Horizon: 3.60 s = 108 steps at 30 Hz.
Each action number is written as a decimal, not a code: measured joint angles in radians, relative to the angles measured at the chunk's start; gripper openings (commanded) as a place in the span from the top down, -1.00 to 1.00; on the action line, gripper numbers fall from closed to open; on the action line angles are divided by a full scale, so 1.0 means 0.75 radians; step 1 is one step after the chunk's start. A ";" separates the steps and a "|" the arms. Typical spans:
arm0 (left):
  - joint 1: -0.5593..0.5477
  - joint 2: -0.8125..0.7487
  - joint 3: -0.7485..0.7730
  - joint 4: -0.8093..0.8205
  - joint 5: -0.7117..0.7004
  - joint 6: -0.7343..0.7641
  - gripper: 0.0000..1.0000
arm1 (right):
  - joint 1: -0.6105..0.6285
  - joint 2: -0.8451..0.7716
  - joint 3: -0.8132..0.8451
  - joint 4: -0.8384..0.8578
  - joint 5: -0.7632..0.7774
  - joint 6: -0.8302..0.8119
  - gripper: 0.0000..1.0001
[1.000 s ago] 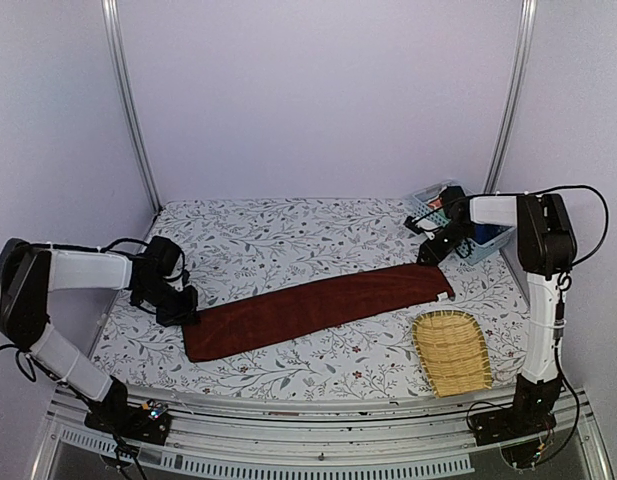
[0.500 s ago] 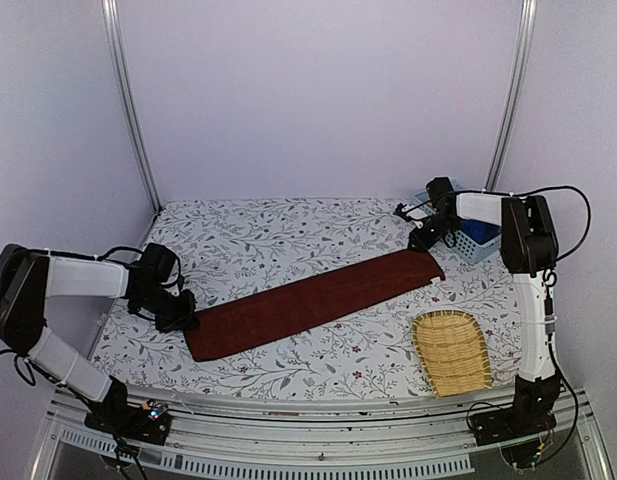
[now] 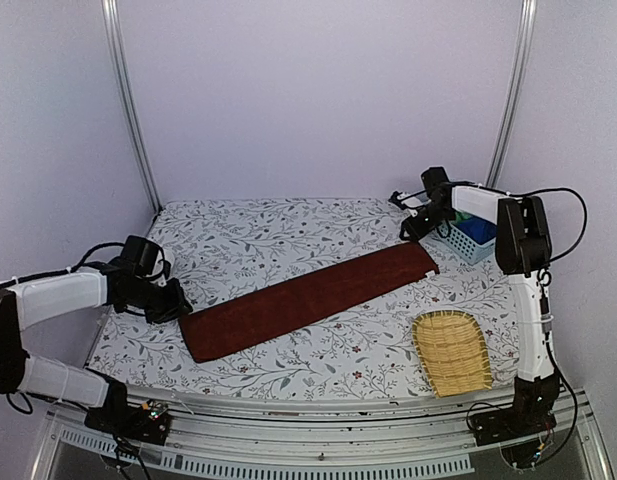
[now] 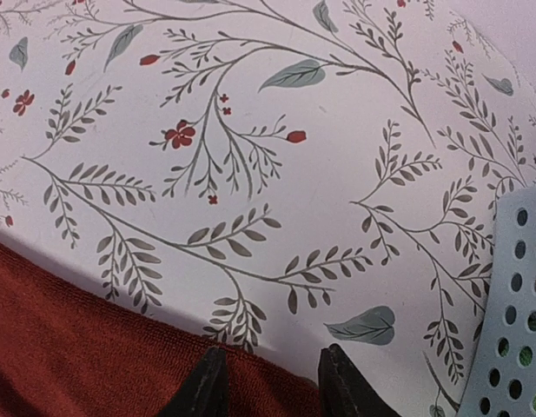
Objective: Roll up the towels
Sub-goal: Fold the towel at the center of the board.
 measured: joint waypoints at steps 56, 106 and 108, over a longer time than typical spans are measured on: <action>-0.146 -0.057 0.064 0.323 0.154 0.204 0.05 | -0.001 -0.053 -0.112 -0.229 0.146 0.147 0.33; -0.260 0.219 0.109 0.174 0.153 0.201 0.09 | -0.146 -0.162 0.260 -0.802 -0.248 0.004 0.96; -0.272 0.228 0.119 0.164 0.136 0.198 0.09 | -0.121 -0.162 0.231 -0.836 -0.331 0.001 0.96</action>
